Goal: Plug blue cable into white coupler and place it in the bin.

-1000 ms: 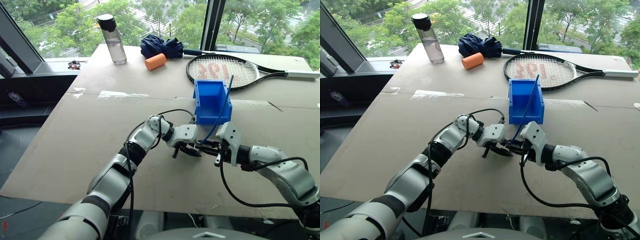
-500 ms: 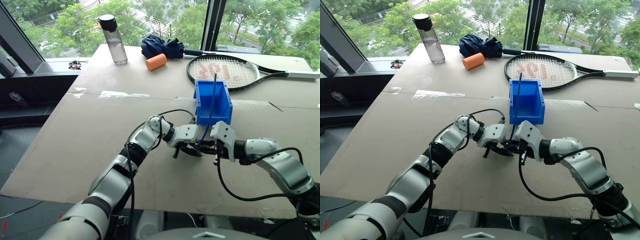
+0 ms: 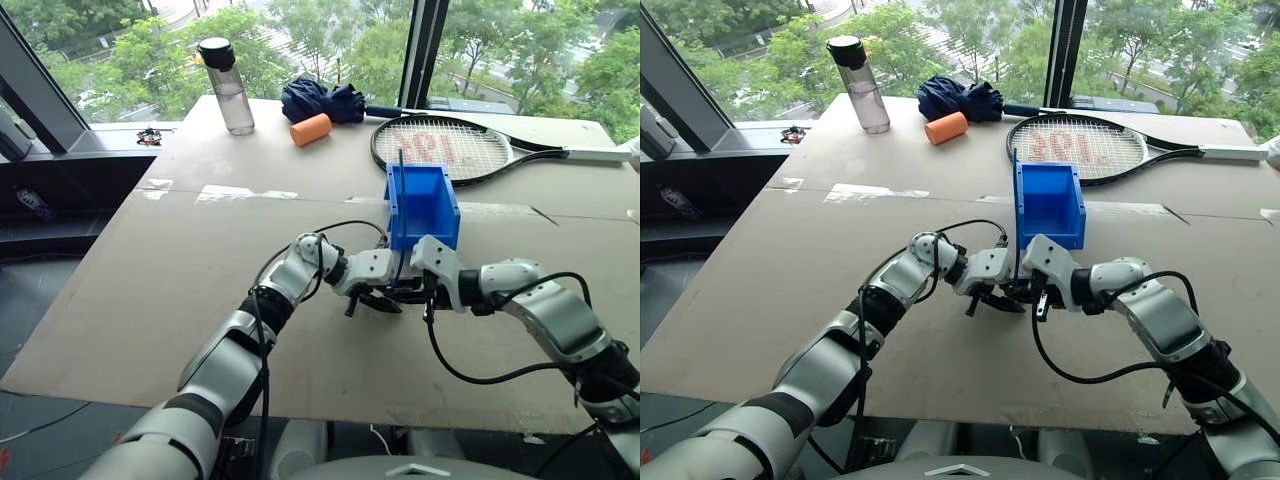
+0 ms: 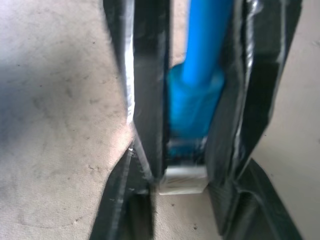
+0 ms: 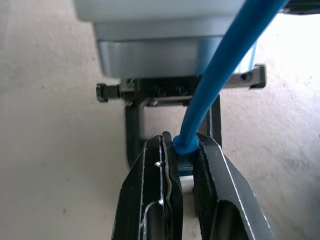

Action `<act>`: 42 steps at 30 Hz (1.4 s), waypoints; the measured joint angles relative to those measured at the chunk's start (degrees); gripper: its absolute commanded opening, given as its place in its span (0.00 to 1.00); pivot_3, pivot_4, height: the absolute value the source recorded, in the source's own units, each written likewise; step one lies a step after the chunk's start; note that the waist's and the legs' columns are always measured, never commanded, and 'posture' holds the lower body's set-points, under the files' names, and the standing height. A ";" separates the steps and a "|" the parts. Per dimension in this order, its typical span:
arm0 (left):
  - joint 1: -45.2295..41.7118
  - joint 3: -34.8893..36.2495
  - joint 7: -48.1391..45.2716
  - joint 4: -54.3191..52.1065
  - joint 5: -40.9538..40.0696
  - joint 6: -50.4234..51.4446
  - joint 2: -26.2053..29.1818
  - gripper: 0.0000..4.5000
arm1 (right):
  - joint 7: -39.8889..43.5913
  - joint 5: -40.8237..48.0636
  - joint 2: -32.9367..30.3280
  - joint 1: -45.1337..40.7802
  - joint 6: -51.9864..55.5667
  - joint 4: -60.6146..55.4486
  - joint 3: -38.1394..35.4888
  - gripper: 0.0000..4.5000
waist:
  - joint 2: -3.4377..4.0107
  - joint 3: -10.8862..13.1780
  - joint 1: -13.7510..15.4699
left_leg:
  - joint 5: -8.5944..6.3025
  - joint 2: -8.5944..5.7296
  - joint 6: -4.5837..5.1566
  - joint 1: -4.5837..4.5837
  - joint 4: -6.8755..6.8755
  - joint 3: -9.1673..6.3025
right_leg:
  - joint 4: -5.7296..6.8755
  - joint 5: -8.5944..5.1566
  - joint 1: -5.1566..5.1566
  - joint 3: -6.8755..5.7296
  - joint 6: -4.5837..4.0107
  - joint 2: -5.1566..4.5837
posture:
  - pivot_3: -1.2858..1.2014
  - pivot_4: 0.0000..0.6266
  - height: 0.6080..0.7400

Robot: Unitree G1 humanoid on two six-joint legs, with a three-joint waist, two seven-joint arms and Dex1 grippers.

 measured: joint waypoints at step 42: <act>45.87 32.70 36.10 -73.33 -35.14 44.26 18.43 1.00 | 1.56 15.31 -10.05 26.44 6.68 -14.78 -45.57 0.99 | 0.71 1.30 -0.13 | -0.02 -0.01 -0.02 -0.12 -0.54 -0.33 | -0.39 -0.13 -0.10 -0.17 0.05 -0.06 | 0.52 0.24 1.00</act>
